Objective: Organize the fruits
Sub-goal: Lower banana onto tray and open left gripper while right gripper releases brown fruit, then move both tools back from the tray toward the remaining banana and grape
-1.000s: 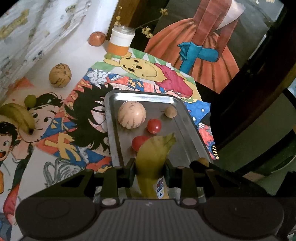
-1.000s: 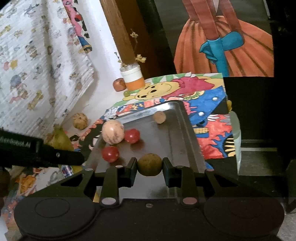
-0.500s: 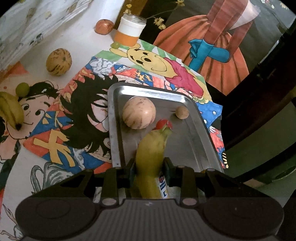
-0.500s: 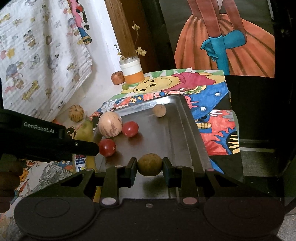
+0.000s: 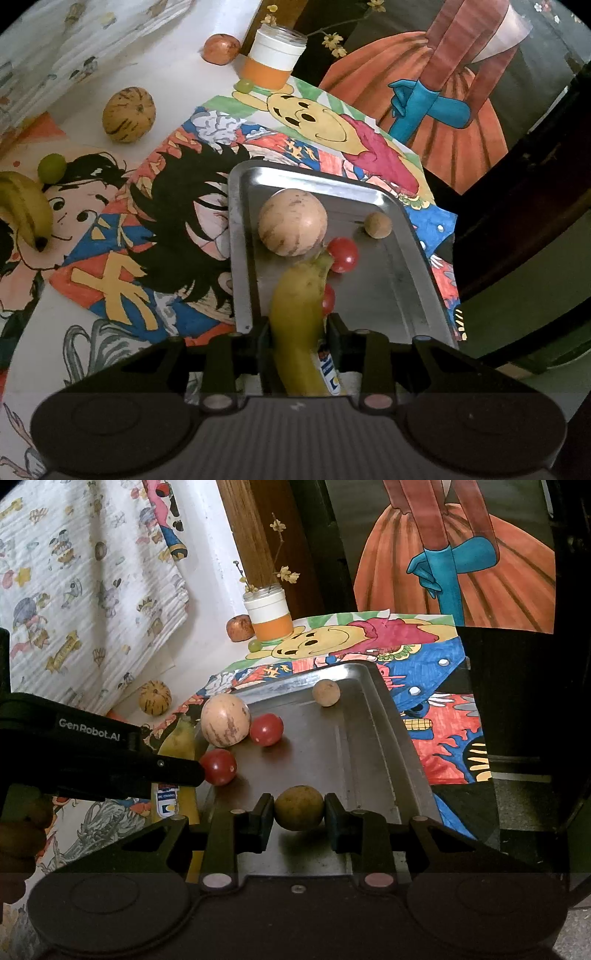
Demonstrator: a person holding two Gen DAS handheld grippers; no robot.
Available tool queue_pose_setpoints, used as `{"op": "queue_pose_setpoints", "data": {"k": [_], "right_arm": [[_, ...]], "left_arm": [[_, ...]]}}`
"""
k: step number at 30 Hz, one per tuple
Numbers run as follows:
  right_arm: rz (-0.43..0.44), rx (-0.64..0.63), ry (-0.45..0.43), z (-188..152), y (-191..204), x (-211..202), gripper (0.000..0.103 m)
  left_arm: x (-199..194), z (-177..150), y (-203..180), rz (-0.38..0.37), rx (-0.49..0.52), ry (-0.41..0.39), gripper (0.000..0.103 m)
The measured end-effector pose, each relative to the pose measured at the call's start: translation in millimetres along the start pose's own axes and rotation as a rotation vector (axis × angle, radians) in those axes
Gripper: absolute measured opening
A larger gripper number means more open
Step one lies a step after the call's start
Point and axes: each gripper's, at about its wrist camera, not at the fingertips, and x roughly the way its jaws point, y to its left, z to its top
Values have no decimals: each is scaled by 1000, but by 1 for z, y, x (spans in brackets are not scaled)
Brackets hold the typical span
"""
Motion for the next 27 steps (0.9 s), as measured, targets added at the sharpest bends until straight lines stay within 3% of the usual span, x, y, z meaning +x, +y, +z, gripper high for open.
{"op": "queue_pose_setpoints", "data": {"k": [8, 10, 12, 13, 18, 23, 27], "right_arm": [[-6, 0, -4, 0, 1, -3, 36], [-7, -2, -13, 0, 1, -7, 42], [-8, -4, -23, 0, 1, -12, 49], [-9, -5, -28, -1, 2, -15, 52], [-17, -9, -48, -2, 5, -29, 62], [-14, -21, -69, -5, 12, -47, 74], [-10, -30, -79, -8, 20, -61, 91]], "left_arm": [[-3, -2, -2, 7, 0, -3, 41], [-6, -3, -2, 3, -1, -7, 44], [-10, -5, -3, -1, 5, -12, 51], [-13, -6, -4, 6, 8, -17, 59], [-30, -11, -2, 26, 5, -53, 66], [-52, -19, -4, 57, 25, -113, 85], [-71, -27, -5, 90, 49, -163, 99]]}}
